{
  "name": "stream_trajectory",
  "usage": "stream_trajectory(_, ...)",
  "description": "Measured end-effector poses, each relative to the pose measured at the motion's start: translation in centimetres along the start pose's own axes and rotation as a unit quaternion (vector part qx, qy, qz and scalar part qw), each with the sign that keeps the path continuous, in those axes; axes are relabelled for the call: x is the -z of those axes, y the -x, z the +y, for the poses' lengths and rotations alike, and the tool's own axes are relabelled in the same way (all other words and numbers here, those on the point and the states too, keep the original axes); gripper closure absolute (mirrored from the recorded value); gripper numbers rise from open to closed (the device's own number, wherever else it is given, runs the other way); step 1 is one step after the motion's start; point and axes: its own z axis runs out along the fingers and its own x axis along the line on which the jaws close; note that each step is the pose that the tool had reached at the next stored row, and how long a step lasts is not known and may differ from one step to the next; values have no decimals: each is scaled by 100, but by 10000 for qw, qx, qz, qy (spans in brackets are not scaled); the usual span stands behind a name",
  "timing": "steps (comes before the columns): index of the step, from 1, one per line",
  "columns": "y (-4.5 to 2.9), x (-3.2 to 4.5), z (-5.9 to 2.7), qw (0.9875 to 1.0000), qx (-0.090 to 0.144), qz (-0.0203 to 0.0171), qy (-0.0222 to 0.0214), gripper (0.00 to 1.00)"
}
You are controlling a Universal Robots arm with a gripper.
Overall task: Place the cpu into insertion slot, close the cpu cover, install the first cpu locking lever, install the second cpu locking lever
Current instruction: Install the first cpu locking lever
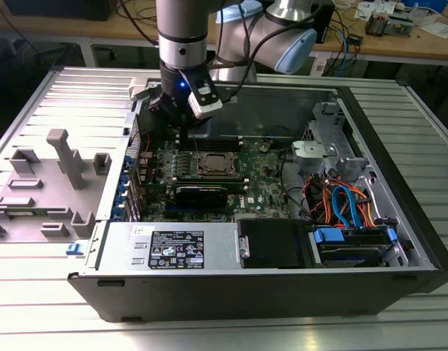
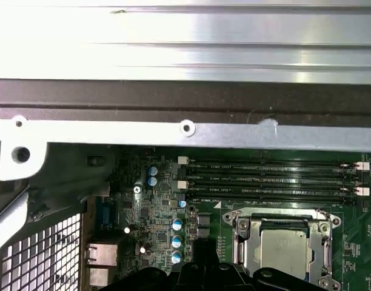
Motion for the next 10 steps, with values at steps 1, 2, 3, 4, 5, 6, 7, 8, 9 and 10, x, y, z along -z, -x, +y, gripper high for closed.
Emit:
stream_trajectory(1,0,-1,8,10000,4,0,0,89)
stream_trajectory(2,0,-1,14,10000,6,0,0,89)
stream_trajectory(3,1,-1,21,10000,7,0,0,89)
stream_trajectory(4,1,-1,30,10000,8,0,0,89)
stream_trajectory(5,1,-1,47,10000,10,0,0,89)
stream_trajectory(6,2,-1,55,10000,11,0,0,89)
stream_trajectory(7,4,-1,64,10000,13,0,-1,89)
stream_trajectory(8,7,-1,72,10000,15,1,-1,89)
stream_trajectory(9,7,-1,80,10000,17,0,-1,89)
stream_trajectory(10,7,-1,85,10000,17,0,-1,89)
